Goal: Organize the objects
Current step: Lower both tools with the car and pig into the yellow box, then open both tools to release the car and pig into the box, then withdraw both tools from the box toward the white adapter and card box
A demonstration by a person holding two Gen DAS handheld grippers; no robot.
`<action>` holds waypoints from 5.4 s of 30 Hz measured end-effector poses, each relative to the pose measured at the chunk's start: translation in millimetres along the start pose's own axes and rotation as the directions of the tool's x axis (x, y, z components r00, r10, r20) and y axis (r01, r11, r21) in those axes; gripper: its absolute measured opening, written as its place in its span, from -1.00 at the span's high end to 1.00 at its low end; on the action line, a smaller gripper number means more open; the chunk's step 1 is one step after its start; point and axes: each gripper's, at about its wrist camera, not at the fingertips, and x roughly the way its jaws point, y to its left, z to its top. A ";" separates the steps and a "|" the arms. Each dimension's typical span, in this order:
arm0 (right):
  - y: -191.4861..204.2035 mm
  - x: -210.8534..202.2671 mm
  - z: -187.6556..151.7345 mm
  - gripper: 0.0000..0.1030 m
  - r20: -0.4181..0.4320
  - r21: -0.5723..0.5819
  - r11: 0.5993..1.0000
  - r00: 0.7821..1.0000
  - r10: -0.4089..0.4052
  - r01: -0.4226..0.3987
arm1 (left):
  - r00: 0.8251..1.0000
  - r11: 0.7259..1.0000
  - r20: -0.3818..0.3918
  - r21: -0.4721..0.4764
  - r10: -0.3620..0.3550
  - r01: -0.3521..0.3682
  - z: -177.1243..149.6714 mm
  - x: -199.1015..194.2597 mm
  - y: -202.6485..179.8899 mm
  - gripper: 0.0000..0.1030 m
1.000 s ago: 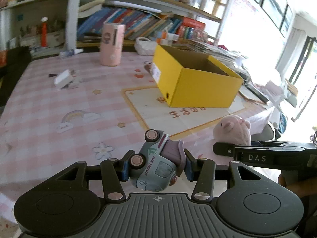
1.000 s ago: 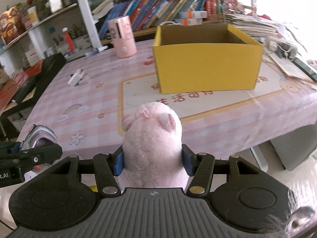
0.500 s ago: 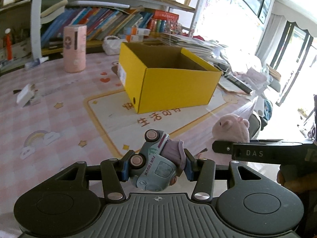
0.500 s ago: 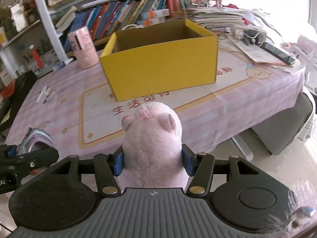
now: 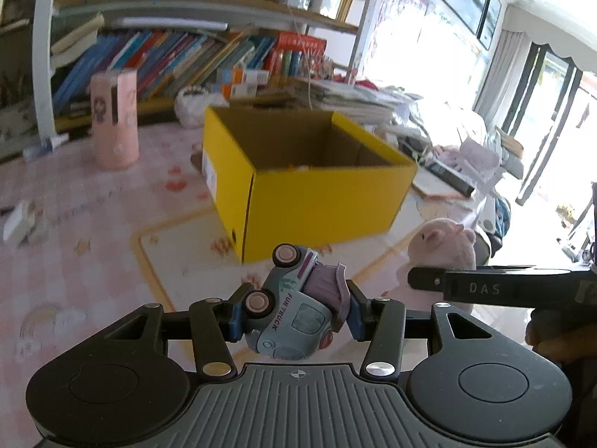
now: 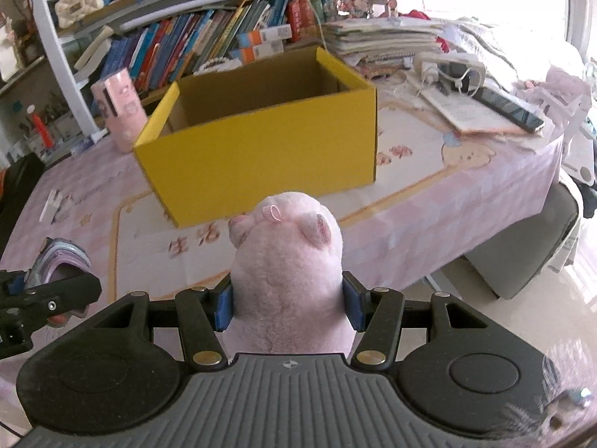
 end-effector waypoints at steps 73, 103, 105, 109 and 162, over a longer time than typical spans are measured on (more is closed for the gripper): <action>-5.5 204.2 211.9 -0.16 -0.096 -0.333 0.906 0.965 0.242 -0.261 | 0.978 0.973 0.054 0.103 0.202 -0.207 111.2 168.0 -21.9 -0.33; -18.7 148.3 197.9 -0.59 0.078 -0.265 0.943 0.971 0.227 -0.199 | 0.943 0.959 0.176 -0.026 0.281 -0.281 100.1 110.9 -15.2 -0.64; -21.1 139.8 194.9 -0.59 0.103 -0.259 0.948 0.970 0.219 -0.187 | 0.941 0.958 0.183 -0.031 0.285 -0.284 98.5 106.6 -16.1 -0.65; -24.9 122.1 186.9 -0.59 0.151 -0.250 0.955 0.968 0.201 -0.159 | 0.937 0.958 0.200 -0.041 0.287 -0.284 93.6 95.9 -17.2 -0.66; 54.7 11.7 -17.3 -0.53 -0.062 -0.155 0.983 0.994 0.091 -0.100 | 0.958 0.957 -0.014 -0.043 0.286 -0.286 -46.8 -36.4 8.4 -0.67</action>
